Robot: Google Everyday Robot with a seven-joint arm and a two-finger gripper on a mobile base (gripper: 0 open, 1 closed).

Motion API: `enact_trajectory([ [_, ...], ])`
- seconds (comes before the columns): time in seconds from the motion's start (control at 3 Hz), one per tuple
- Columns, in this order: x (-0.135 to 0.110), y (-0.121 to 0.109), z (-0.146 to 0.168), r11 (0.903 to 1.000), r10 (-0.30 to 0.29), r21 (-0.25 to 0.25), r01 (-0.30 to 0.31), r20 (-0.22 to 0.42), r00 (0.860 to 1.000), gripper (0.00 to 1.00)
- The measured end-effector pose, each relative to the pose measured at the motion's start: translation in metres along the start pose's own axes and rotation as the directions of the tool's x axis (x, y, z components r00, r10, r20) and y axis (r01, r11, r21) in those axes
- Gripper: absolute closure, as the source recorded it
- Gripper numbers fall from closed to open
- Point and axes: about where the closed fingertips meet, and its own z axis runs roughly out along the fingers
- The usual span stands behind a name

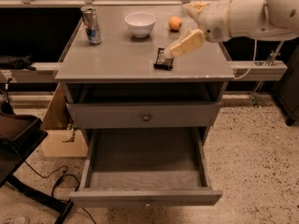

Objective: Place redbull can into middle drawer

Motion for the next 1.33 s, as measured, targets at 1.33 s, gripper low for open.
enact_trajectory([
  [1.33,-0.016,-0.063,0.140,0.9967,0.081,-0.016,-0.079,0.271,0.959,0.00],
])
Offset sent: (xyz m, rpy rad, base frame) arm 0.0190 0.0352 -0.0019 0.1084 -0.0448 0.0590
